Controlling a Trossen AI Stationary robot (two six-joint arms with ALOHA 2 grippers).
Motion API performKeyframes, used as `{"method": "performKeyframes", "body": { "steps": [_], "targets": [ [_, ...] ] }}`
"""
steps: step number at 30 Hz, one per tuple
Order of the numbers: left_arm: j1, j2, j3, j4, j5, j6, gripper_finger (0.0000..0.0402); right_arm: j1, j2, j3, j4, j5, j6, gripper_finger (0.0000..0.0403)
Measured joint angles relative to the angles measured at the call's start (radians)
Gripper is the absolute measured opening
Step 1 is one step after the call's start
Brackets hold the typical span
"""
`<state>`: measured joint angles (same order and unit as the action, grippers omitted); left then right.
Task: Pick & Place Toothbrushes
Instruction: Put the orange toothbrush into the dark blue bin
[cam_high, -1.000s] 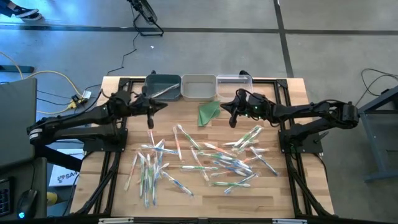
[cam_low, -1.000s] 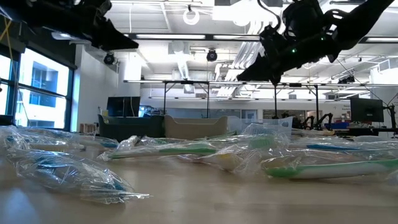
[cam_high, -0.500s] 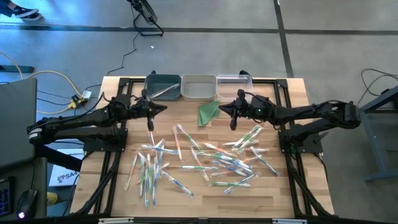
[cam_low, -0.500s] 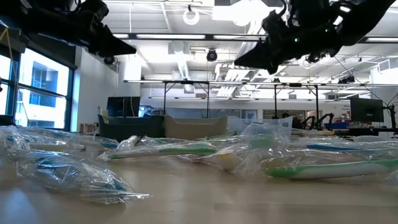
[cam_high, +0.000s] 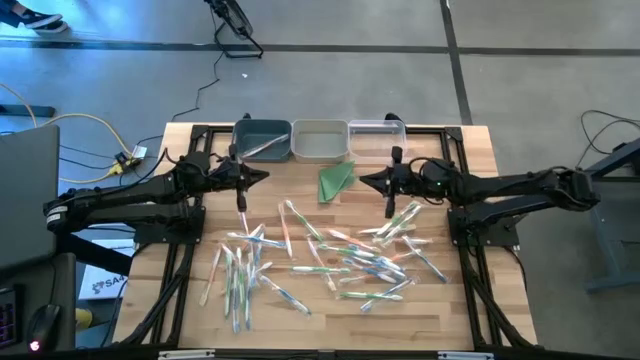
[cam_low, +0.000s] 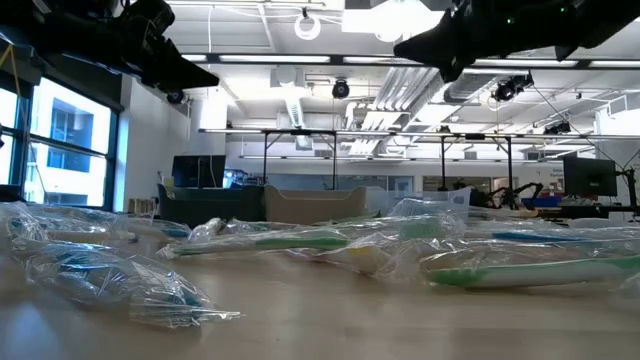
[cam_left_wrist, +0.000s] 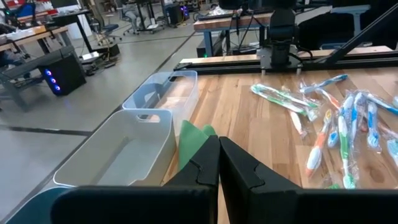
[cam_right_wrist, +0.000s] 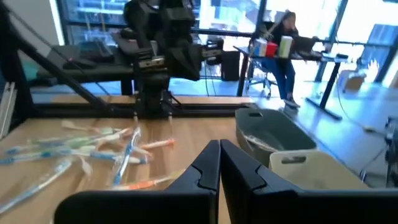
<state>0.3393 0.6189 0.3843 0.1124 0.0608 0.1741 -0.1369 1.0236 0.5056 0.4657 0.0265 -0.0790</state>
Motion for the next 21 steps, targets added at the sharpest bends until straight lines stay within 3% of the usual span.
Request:
{"method": "performKeyframes", "body": {
  "steps": [10,14,18,21],
  "targets": [
    [0.000,0.000,0.000,-0.030,0.000,-0.001,0.0003,0.036,-0.011,0.000,0.032,-0.024,-0.059,0.0005],
    [0.000,0.000,0.000,-0.040,0.000,-0.001,0.0003,0.072,-0.011,0.021,-0.042,0.092,0.028,0.0003],
    [0.000,0.001,0.000,-0.050,0.000,-0.001,0.0003,0.142,0.026,0.125,-0.292,0.270,0.080,0.0003],
    [0.000,0.001,0.000,-0.060,0.000,-0.001,0.0003,0.196,0.078,0.203,-0.459,0.335,0.089,0.0003]
  ]
}}
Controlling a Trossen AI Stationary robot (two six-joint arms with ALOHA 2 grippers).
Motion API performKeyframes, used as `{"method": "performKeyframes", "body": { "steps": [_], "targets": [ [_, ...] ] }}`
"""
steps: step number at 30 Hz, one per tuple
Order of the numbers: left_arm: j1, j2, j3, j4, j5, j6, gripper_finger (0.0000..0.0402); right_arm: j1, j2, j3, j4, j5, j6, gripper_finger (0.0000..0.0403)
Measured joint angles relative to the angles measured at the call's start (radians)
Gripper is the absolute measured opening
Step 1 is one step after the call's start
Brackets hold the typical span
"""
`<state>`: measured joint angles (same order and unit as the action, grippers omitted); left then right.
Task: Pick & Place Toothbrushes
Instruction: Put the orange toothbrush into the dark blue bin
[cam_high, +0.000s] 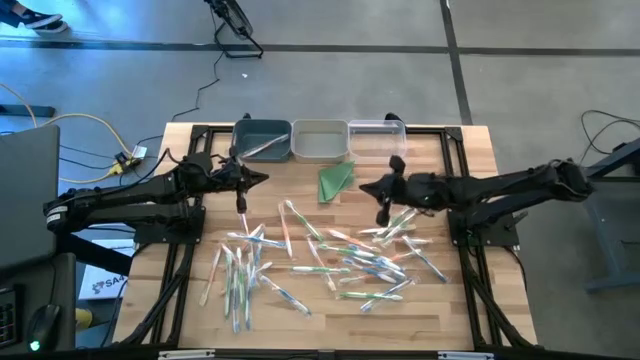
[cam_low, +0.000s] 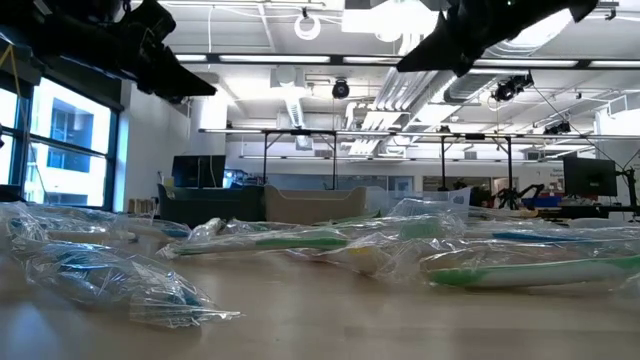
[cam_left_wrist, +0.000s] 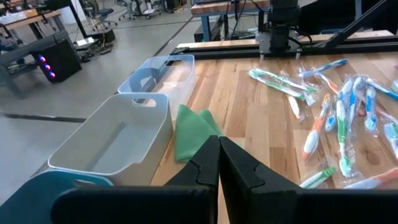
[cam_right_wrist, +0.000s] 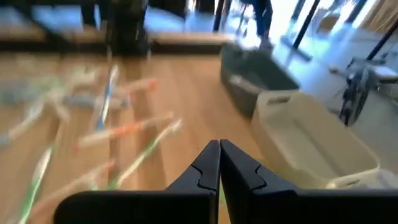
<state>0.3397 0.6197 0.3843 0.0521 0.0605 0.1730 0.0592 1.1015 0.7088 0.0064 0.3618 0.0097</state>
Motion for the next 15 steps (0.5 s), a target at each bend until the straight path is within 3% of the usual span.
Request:
{"method": "performKeyframes", "body": {
  "steps": [7,15],
  "targets": [
    [0.000,0.000,0.000,0.001,0.000,0.001,0.0003,0.051,0.051,0.074,-0.238,-0.017,0.067,0.0003],
    [0.000,0.000,0.000,0.000,0.000,0.001,0.0003,0.020,0.071,0.074,-0.212,-0.337,0.163,0.0003]
  ]
}}
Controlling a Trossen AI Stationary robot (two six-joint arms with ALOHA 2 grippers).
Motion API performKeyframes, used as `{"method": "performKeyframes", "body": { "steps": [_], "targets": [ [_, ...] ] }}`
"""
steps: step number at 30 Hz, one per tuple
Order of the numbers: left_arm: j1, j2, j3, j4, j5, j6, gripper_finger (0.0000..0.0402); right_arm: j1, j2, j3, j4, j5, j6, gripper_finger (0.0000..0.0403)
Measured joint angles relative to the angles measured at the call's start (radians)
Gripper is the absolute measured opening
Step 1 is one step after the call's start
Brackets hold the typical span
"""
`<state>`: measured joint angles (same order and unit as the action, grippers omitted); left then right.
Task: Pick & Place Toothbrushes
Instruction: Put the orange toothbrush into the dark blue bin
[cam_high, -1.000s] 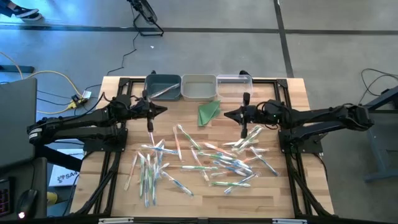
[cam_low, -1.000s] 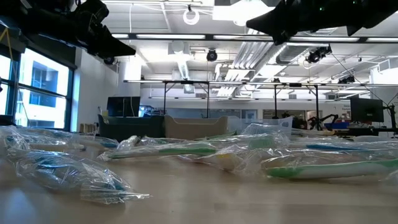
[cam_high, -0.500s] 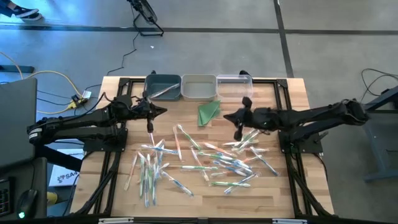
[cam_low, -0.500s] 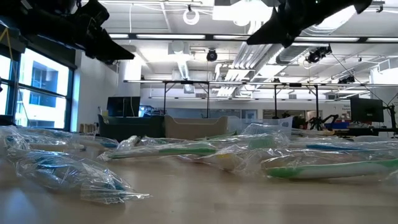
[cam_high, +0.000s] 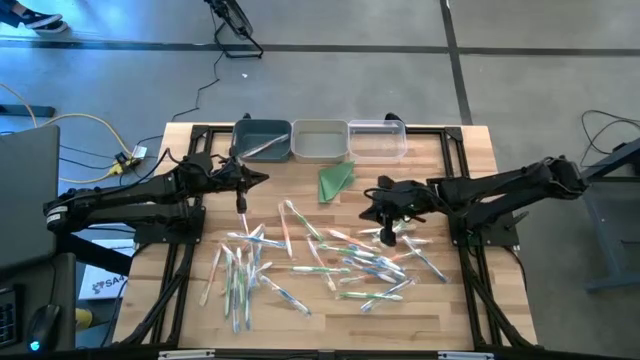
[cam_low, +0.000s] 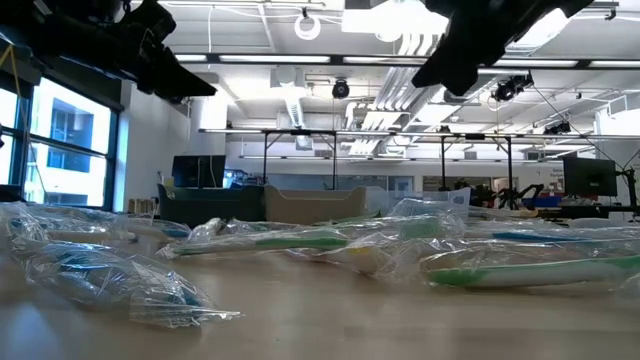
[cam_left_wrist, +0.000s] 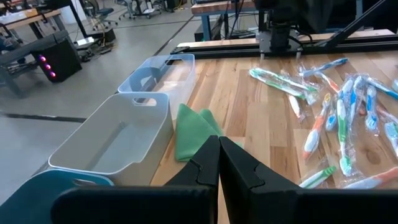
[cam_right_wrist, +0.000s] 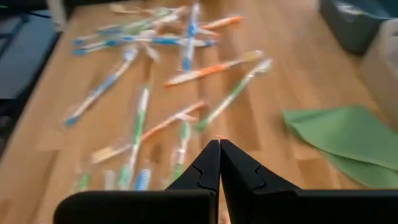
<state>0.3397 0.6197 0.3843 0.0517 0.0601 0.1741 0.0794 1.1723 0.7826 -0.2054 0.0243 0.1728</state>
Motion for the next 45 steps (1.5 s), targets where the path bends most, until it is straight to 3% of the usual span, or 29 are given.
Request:
{"method": "performKeyframes", "body": {
  "steps": [15,22,29,32,40,45],
  "targets": [
    [0.000,0.000,0.000,-0.002,0.000,0.001,0.0003,-0.003,0.044,0.001,0.224,-0.084,-0.157,0.0003],
    [0.000,0.000,0.000,-0.002,0.000,0.001,0.0003,-0.004,0.098,0.001,0.243,0.039,-0.159,0.0003],
    [0.000,0.000,0.000,0.000,-0.001,0.003,0.0003,-0.012,0.245,0.000,0.340,0.133,-0.161,0.0007],
    [0.000,0.000,0.000,0.000,-0.001,0.004,0.0003,-0.034,0.293,0.000,0.335,0.117,-0.131,0.0028],
    [0.000,0.000,0.000,-0.001,-0.001,0.004,0.0003,-0.080,0.409,0.000,0.332,-0.071,-0.093,0.0128],
    [0.000,0.000,0.000,-0.001,-0.001,0.004,0.0003,-0.080,0.487,0.000,0.336,-0.112,-0.095,0.0157]
  ]
}}
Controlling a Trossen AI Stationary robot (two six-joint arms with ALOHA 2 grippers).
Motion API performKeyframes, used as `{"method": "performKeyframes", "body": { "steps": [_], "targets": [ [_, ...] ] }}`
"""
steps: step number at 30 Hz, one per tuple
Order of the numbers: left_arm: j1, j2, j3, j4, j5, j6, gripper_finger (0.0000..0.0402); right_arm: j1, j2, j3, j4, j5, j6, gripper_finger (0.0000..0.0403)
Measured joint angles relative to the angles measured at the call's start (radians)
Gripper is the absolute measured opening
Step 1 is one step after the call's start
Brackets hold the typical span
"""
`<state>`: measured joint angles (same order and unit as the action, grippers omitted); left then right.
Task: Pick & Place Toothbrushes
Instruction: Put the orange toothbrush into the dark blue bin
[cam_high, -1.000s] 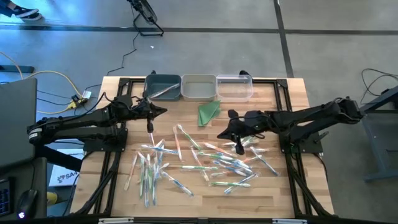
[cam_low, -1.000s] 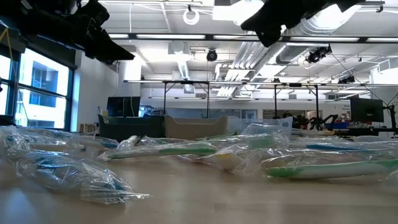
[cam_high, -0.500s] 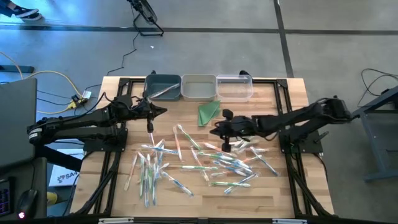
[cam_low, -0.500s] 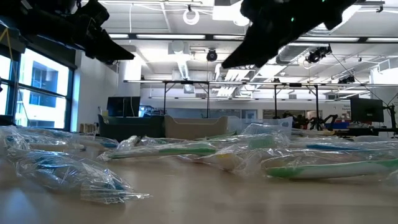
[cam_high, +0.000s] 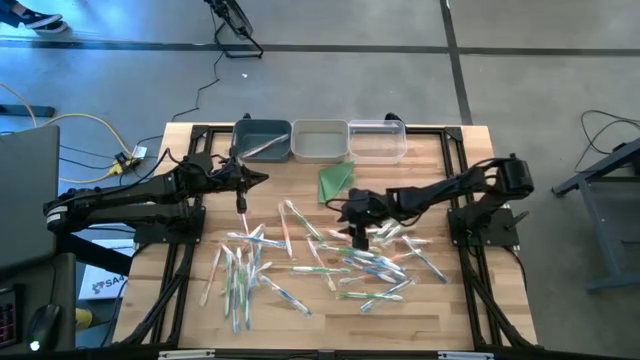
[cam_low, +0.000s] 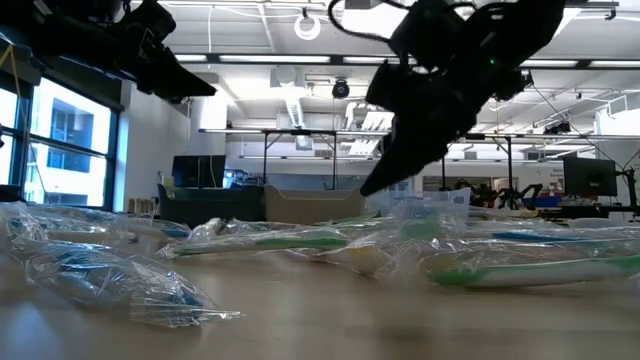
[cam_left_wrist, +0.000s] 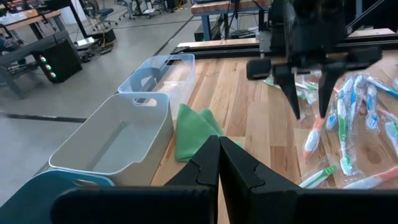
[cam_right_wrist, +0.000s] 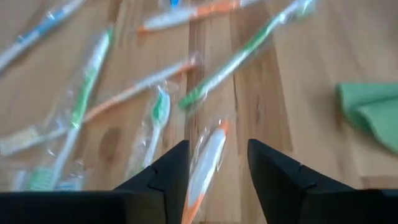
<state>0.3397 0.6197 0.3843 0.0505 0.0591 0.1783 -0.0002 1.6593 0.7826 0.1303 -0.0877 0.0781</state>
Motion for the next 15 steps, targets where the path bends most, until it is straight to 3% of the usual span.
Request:
{"method": "performKeyframes", "body": {
  "steps": [15],
  "targets": [
    [0.000,0.000,0.000,-0.001,0.000,0.000,0.0003,0.006,0.033,0.000,-0.024,-0.049,0.057,0.0161]
  ]
}}
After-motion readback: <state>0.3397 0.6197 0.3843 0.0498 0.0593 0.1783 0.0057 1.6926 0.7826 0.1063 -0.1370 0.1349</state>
